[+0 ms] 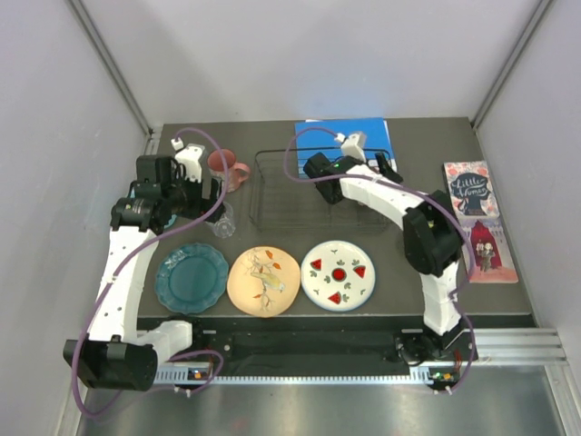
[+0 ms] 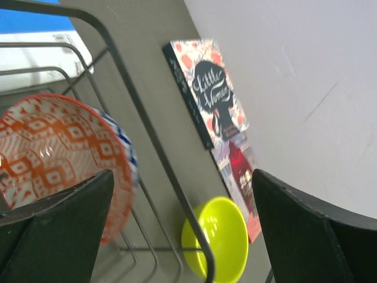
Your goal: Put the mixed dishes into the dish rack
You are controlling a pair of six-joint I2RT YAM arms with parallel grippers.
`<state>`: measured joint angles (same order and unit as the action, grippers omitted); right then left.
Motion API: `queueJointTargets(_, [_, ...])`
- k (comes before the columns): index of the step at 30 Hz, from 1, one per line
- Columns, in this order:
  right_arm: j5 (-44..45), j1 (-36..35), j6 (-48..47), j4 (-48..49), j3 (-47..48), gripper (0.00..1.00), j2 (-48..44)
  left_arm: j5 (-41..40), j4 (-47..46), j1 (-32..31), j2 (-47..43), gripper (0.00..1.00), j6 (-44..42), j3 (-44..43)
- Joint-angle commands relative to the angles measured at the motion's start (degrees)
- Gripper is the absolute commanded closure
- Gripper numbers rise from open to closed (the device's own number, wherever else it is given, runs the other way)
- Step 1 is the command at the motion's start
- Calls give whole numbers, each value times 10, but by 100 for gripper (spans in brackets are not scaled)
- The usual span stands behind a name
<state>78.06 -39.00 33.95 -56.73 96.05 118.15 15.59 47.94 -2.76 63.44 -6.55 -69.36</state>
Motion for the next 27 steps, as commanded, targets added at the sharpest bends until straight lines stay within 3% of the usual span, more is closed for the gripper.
queueJointTargets(1, [-60, 4, 153, -140, -1, 0, -143, 6, -28, 4, -15, 1, -3, -18])
queueJointTargets(5, [-248, 68, 136, -52, -148, 0, -337, 2, -28, 4, -17, 1, -7, -24])
queueJointTargets(6, [-331, 120, 143, -40, -217, 0, -370, 1, -28, 4, -17, 1, -8, -24])
queueJointTargets(11, [-494, 226, 187, 9, -382, 8, -554, 0, -28, 4, -15, 1, -13, -21])
queueJointTargets(14, [-517, 241, 222, -3, -415, 8, -579, 3, -26, 4, -9, 1, -14, -29])
queueJointTargets(21, [-538, 270, 236, 7, -464, 8, -511, 3, -23, 4, -12, 1, -12, -31])
queueJointTargets(27, [-528, 286, 252, 37, -504, 11, -517, -6, -17, 4, -13, 1, -20, -33])
